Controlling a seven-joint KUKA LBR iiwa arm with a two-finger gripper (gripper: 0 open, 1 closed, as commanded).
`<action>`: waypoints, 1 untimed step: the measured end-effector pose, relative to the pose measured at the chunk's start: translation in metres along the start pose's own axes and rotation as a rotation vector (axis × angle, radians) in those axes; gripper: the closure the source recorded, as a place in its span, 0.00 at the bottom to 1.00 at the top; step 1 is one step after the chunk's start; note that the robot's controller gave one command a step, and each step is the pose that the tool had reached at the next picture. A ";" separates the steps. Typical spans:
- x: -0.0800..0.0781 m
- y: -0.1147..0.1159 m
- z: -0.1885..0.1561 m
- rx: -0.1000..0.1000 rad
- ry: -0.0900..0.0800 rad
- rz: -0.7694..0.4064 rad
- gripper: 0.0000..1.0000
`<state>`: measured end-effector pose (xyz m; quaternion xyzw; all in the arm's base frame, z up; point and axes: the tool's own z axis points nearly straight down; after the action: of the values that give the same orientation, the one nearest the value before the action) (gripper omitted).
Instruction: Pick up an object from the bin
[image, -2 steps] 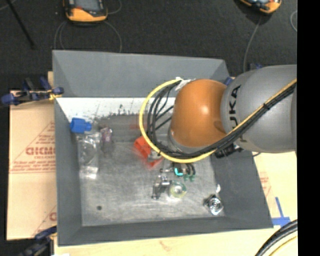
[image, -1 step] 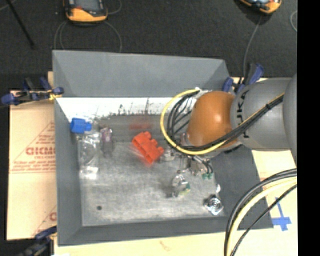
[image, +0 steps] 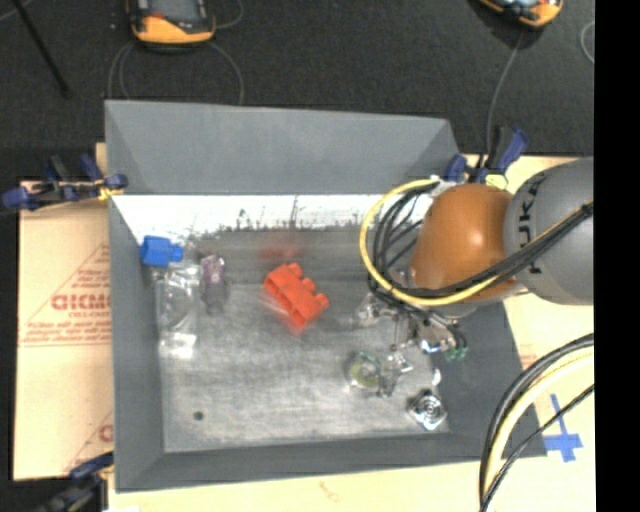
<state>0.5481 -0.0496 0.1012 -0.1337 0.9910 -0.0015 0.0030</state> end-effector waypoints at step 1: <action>0.091 -0.045 -0.011 -0.001 0.005 -0.200 0.00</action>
Offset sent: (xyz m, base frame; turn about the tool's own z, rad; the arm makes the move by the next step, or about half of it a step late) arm -0.0756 -0.0641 0.0104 -0.2064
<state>0.4719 -0.1174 0.1119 -0.2320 0.9727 -0.0015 0.0000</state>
